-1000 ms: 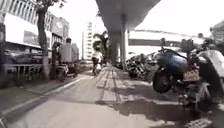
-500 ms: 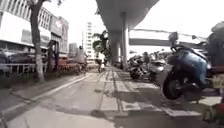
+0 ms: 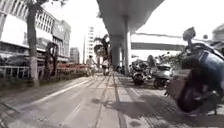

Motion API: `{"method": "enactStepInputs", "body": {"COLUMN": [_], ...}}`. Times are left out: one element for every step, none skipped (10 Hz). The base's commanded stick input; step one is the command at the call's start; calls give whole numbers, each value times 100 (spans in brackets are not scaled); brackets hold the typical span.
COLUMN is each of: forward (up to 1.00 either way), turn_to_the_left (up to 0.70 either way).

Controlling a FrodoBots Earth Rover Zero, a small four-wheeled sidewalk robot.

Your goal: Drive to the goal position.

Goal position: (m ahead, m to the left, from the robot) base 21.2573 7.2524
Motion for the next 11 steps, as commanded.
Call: {"method": "enactStepInputs", "body": {"forward": [70,70,70,70,70,70,70,70,70,70,70], "turn_to_the_left": [0,0,0,0,0,0,0,0,0,0,0]}}
